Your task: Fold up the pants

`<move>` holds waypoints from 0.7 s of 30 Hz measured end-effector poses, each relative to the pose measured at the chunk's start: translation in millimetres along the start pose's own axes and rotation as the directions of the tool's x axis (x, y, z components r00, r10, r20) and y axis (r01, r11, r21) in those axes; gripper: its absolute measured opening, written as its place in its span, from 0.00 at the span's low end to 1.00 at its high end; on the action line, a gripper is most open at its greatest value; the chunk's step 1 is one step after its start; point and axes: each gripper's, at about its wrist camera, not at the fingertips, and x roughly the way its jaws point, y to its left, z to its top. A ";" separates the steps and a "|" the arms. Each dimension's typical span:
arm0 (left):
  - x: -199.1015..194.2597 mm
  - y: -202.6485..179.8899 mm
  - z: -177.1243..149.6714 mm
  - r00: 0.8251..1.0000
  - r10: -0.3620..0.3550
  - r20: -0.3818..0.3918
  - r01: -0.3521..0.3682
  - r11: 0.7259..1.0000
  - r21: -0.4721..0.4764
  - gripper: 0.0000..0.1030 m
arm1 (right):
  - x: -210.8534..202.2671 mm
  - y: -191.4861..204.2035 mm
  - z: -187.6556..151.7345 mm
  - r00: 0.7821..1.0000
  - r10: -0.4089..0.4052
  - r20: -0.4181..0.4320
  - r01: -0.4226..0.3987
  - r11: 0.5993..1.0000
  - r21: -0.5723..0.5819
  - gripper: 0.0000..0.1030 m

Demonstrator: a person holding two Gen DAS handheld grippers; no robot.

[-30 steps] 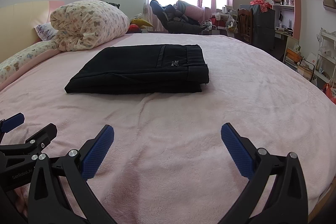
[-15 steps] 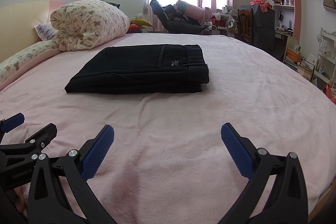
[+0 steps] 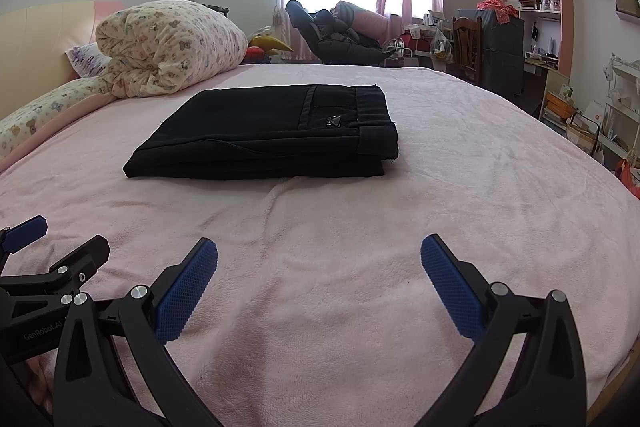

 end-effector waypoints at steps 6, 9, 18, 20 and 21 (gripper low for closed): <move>0.5 0.6 -0.6 1.000 0.001 -0.002 -0.001 1.000 -0.001 0.98 | 0.0 -0.1 0.0 1.000 0.000 0.000 0.000 1.000 0.000 0.99; 1.2 1.0 -0.7 1.000 0.001 -0.002 -0.001 1.000 0.000 0.98 | 0.0 -0.2 0.1 1.000 0.000 0.000 0.000 1.000 0.000 0.99; 3.1 1.1 -2.0 1.000 0.011 -0.003 -0.011 1.000 -0.001 0.98 | 0.0 -0.4 0.2 1.000 0.000 -0.001 0.000 1.000 0.001 0.99; 2.4 0.7 -3.1 1.000 0.017 0.001 -0.017 1.000 -0.002 0.98 | 0.0 -0.4 0.4 1.000 0.001 -0.001 -0.001 1.000 0.000 0.99; 2.4 0.9 -2.2 1.000 0.018 0.003 -0.018 1.000 -0.001 0.98 | -0.2 -0.6 0.3 1.000 0.001 -0.001 -0.001 1.000 0.002 0.99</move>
